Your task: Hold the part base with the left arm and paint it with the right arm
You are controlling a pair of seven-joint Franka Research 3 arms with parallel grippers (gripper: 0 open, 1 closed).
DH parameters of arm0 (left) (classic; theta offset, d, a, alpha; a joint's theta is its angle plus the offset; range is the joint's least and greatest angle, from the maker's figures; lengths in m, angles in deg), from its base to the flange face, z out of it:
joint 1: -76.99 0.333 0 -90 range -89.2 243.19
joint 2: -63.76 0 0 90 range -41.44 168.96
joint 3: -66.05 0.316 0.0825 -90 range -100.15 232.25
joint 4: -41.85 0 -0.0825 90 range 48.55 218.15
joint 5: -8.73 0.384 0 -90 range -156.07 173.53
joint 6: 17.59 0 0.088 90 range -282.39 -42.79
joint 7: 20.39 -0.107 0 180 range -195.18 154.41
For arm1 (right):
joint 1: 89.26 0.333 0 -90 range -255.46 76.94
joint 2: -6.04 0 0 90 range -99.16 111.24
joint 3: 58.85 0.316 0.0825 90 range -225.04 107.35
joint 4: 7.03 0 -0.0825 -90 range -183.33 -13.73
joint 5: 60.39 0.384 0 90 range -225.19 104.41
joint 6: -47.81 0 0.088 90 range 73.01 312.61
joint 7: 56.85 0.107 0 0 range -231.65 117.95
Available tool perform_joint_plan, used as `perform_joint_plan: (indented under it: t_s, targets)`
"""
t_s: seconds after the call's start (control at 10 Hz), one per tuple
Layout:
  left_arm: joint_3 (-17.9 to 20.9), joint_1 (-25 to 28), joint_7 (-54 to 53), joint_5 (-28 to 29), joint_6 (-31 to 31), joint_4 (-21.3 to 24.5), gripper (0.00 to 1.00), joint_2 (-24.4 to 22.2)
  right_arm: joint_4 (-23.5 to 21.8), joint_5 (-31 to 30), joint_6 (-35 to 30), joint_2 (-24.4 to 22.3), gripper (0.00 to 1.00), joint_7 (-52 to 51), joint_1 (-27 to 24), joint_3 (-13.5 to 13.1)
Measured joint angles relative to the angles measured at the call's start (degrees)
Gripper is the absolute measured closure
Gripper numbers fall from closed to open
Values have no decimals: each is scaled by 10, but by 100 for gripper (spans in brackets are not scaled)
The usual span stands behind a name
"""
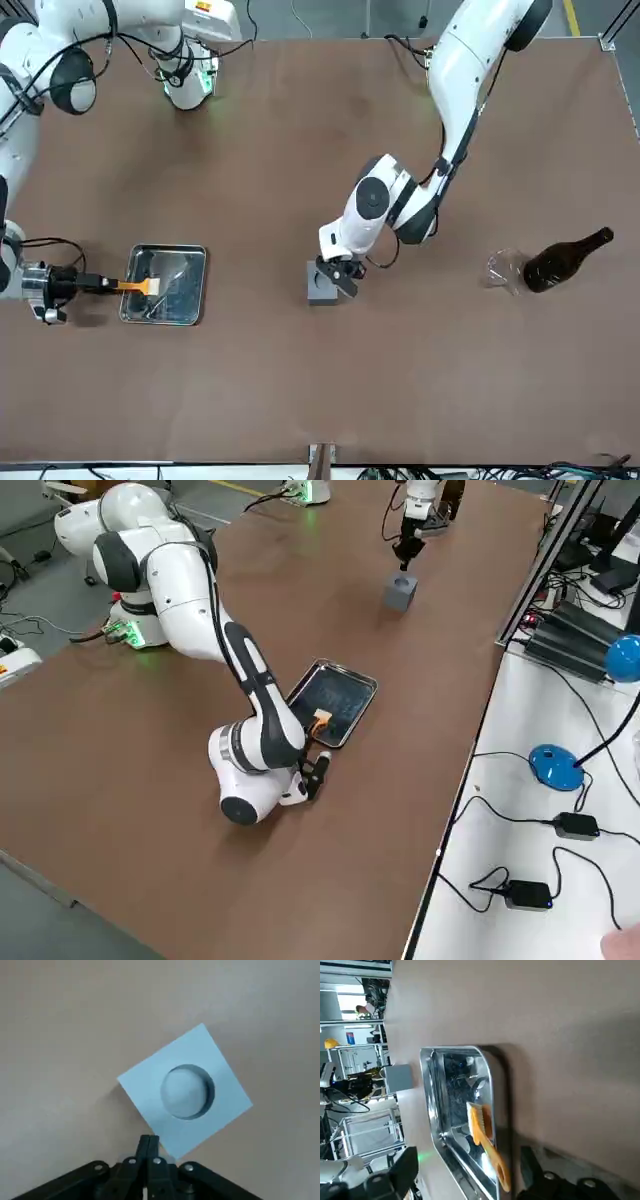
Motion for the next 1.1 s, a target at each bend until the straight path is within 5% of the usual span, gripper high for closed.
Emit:
perform_joint_plan:
  t_s: [1.1]
  targets:
    - [0, -3, -1, 0, 0, -1, 97, 9, 0, 0, -1, 1, 72, -22, 0, 0]
